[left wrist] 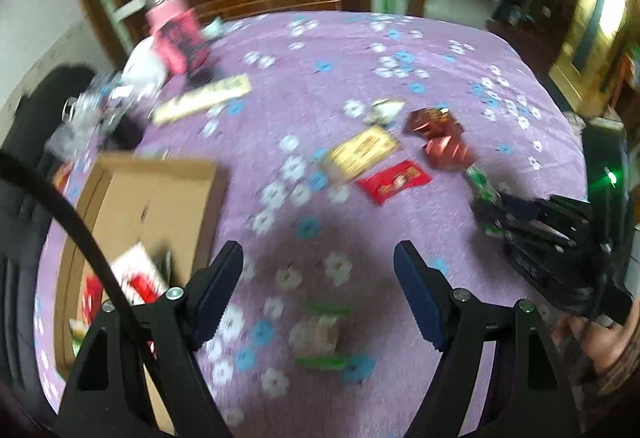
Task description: Organize snacks
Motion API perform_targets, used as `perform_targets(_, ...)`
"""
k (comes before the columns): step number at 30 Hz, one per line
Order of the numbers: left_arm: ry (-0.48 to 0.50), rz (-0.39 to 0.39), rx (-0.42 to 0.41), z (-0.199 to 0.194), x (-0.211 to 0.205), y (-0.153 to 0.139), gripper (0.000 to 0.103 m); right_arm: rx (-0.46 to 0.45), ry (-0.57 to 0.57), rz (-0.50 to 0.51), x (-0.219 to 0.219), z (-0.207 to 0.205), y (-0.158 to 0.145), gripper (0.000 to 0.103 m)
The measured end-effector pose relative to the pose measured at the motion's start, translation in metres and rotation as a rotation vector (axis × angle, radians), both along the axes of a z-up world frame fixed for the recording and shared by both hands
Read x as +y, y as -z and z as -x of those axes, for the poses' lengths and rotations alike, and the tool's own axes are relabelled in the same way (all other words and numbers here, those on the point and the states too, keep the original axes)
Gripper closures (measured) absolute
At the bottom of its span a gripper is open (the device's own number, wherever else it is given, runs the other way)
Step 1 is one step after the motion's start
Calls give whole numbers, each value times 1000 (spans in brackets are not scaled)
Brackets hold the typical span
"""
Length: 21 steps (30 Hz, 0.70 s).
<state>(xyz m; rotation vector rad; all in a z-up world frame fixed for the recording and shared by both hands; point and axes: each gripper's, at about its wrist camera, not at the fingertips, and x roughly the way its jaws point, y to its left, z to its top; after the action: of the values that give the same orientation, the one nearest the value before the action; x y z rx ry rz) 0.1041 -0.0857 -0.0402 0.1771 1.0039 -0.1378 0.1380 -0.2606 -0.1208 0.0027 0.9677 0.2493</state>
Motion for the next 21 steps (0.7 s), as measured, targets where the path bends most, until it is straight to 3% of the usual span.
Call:
perform_targets(5,178,-2,24,-27,-36,3,25,18,20,-16,-27,14,0,85)
perform_targets(8,290,-20,114,-50,-54,17,25,21,29,-45,-35,17,1,85)
perform_targets(13,383,-91,175,-70,-68,35,25,25,37,-93,-41,18,2,85)
perform_targets(17,441,-87,238,-82,-74,50,25,25,37,-117,-44,19,2,85)
perform_targets(21,469,-109,328,-85,-79,70,38,24,38,-130,-46,19,3,85)
